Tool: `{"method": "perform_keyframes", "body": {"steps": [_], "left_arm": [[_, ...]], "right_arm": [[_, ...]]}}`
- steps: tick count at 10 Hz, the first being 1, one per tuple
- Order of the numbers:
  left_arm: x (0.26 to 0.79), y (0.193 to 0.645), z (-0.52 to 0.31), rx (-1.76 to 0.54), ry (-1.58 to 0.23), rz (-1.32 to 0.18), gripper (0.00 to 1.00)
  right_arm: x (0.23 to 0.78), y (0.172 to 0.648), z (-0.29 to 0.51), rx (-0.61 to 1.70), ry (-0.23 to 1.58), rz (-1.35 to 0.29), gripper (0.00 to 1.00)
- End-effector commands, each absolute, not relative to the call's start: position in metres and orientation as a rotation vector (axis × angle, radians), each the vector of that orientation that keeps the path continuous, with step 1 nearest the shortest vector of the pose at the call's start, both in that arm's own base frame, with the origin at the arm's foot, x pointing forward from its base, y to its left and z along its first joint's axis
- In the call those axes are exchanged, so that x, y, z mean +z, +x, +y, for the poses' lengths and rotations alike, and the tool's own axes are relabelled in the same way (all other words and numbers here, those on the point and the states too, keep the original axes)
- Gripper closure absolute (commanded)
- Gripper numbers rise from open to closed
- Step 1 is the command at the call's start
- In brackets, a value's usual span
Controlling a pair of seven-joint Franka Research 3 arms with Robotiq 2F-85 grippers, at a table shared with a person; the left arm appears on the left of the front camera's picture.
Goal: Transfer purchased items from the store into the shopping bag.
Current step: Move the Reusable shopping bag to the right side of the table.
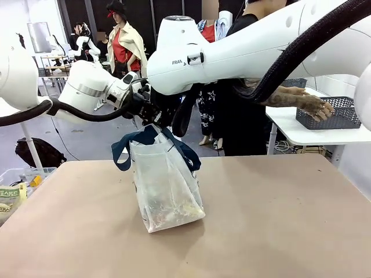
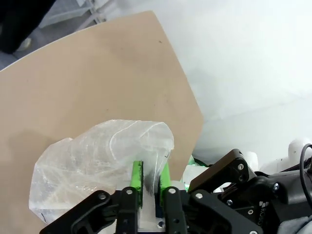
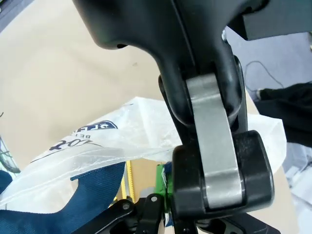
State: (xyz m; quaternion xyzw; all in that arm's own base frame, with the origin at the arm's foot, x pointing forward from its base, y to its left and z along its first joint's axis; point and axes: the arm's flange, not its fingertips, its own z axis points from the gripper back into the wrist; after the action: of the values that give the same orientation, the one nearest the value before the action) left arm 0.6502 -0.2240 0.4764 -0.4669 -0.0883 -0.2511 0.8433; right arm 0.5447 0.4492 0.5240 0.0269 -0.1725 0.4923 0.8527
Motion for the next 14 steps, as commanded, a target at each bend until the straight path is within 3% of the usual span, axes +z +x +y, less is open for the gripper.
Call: {"method": "perform_keyframes", "body": {"steps": [1,8,13,14], "left_arm": [[0.479,0.658,-0.233,-0.511,-0.980,-0.173,1.00],[0.479,0.657,-0.227,-0.514,-1.014,-0.163,1.00],[0.482,0.658,-0.225,-0.508,-1.023,-0.162,1.00],[0.482,0.658,-0.225,-0.507,-1.025,-0.163,1.00]], "right_arm": [[0.522,0.544,0.457,1.057,0.035,-0.406,1.00],[0.523,0.541,0.453,1.017,0.060,-0.450,1.00],[0.523,0.533,0.431,0.940,0.094,-0.469,0.04],[0.523,0.530,0.425,0.922,0.109,-0.482,0.00]]}}
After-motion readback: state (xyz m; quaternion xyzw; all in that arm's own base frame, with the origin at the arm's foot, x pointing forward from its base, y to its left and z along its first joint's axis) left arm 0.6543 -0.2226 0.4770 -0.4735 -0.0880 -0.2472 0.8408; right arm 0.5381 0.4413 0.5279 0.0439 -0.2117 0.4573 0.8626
